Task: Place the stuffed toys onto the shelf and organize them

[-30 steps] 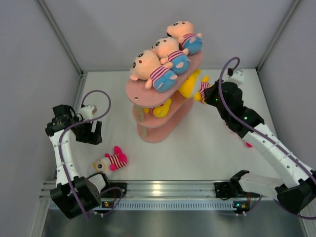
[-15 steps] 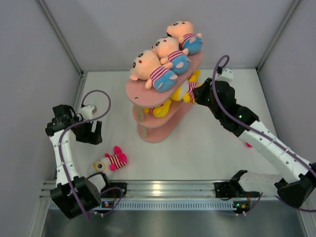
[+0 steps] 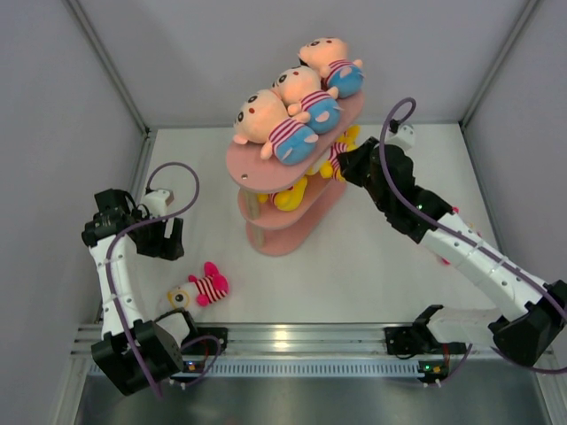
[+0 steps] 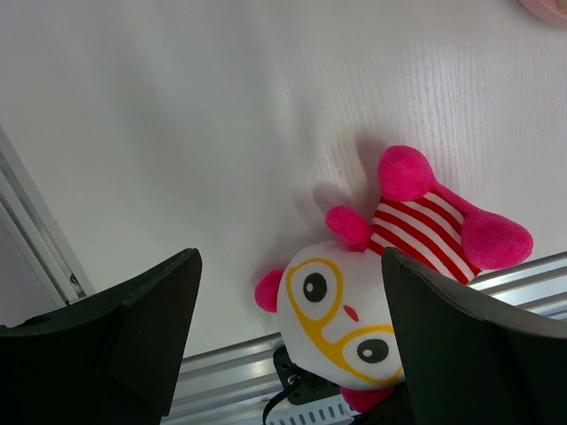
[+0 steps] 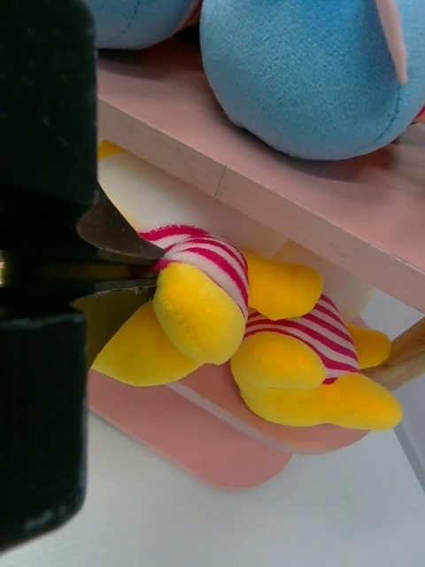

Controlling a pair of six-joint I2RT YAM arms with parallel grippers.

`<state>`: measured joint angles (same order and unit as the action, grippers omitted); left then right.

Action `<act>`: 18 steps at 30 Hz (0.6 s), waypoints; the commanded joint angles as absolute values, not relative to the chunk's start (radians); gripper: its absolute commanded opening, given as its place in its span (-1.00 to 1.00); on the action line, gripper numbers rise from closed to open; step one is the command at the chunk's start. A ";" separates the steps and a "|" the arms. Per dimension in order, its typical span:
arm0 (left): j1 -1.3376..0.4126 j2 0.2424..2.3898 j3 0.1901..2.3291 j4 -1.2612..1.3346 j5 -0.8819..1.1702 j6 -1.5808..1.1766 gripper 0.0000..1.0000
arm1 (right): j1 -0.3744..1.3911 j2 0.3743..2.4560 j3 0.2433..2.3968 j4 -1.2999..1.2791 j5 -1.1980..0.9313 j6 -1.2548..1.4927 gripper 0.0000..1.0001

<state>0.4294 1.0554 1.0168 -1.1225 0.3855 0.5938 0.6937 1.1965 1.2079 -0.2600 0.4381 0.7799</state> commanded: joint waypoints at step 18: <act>0.431 1.029 0.993 -1.108 0.420 0.597 0.77 | 0.747 1.281 1.120 -0.029 0.601 1.051 -1.00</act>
<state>0.4294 1.0489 0.9985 -1.1225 0.4004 0.5930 0.7269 1.2602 1.1110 -0.1051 0.5419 1.0180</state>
